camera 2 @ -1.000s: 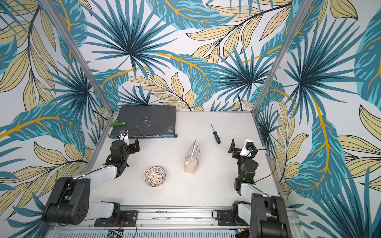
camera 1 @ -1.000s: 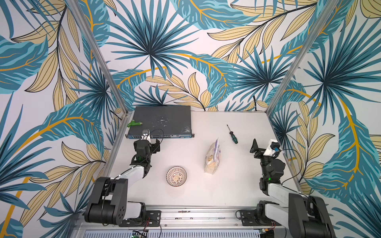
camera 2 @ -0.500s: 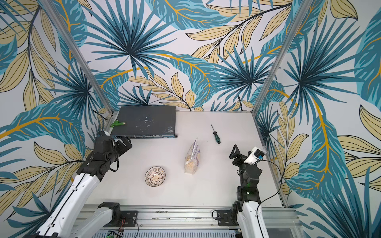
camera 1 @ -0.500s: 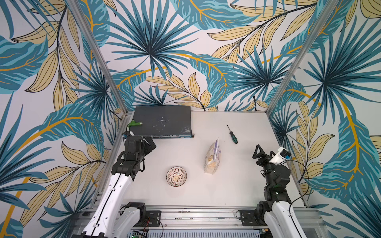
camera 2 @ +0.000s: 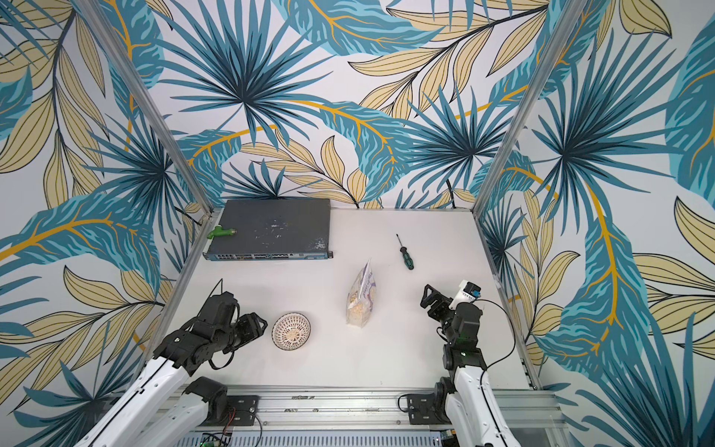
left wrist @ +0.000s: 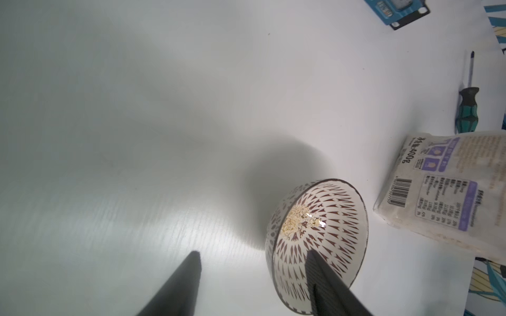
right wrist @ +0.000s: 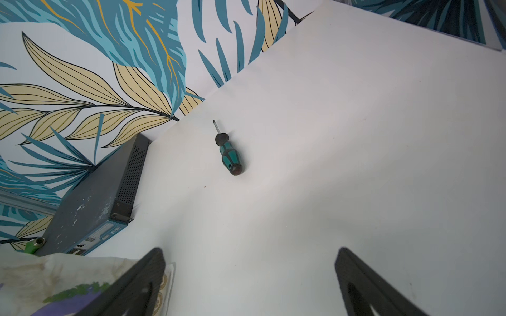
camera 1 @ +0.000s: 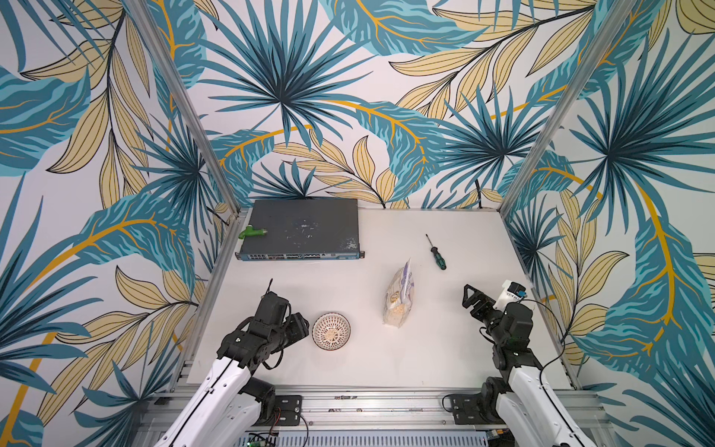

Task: Pour the oats into the breakfast bowl
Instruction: Move the bowl to the center of the board.

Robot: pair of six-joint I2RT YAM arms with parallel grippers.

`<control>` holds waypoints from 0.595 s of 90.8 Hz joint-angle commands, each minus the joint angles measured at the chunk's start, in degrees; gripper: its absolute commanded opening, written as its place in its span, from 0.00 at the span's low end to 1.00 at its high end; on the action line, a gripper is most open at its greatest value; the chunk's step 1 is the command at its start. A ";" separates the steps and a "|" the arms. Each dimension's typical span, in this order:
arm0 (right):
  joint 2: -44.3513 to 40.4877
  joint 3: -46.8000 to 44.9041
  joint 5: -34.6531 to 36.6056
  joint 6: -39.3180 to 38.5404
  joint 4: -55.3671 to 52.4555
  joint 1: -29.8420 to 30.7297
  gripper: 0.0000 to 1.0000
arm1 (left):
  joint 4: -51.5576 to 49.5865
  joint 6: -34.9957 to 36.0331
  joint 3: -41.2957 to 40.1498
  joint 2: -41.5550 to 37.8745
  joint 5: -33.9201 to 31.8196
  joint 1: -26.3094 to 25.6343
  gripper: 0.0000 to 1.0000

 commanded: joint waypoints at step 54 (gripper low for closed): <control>0.04 -1.67 -3.91 0.71 1.77 -0.21 1.00 | 9.08 -10.91 0.30 14.07 -6.13 -15.45 0.16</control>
